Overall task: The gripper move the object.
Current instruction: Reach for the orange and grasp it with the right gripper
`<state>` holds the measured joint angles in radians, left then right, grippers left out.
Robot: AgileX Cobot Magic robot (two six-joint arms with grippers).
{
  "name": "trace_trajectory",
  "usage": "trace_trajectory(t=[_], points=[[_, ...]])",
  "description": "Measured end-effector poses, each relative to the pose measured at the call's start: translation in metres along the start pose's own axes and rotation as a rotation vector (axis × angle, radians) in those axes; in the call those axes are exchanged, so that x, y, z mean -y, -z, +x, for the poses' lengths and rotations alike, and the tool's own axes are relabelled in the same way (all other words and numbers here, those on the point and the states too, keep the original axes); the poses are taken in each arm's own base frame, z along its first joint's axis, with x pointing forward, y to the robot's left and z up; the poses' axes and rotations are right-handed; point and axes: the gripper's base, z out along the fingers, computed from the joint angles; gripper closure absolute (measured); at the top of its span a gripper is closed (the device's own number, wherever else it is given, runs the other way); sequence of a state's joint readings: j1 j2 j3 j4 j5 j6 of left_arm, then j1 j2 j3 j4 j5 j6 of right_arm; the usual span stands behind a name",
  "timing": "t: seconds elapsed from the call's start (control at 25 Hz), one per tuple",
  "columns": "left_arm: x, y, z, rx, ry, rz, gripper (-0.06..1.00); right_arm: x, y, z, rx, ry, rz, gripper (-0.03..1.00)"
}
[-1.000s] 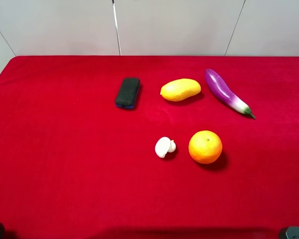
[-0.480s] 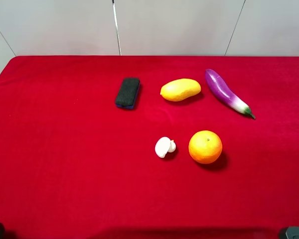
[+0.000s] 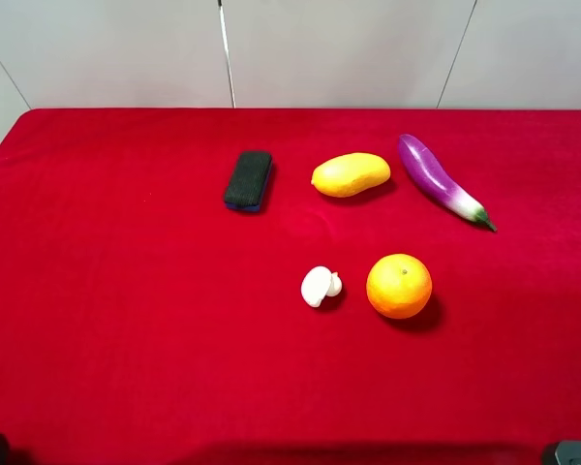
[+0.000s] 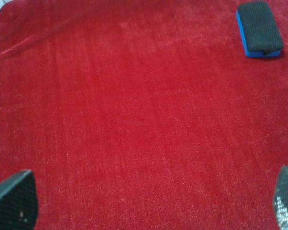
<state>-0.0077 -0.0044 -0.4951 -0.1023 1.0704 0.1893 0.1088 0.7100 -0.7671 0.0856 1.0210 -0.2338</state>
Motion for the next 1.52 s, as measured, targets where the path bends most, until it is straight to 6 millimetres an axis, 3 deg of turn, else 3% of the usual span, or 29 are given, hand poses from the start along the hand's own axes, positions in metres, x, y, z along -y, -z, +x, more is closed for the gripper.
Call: trace_trajectory(t=[0.32, 0.56, 0.84, 1.52], points=[[0.0, 0.0, 0.0, 0.0, 0.0, 0.0, -0.03, -0.012, -0.036, -0.037, -0.165, 0.125, -0.089, 0.27], [0.0, 0.0, 0.0, 0.0, 0.0, 0.0, -0.03, -0.03, -0.071, -0.052, -0.335, 0.126, -0.173, 0.27], [0.0, 0.0, 0.0, 0.0, 0.0, 0.0, -0.03, -0.054, -0.106, -0.051, -0.486, 0.133, -0.209, 0.27], [0.0, 0.0, 0.0, 0.0, 0.0, 0.0, -0.03, -0.097, -0.157, -0.043, -0.569, 0.285, -0.236, 0.27]])
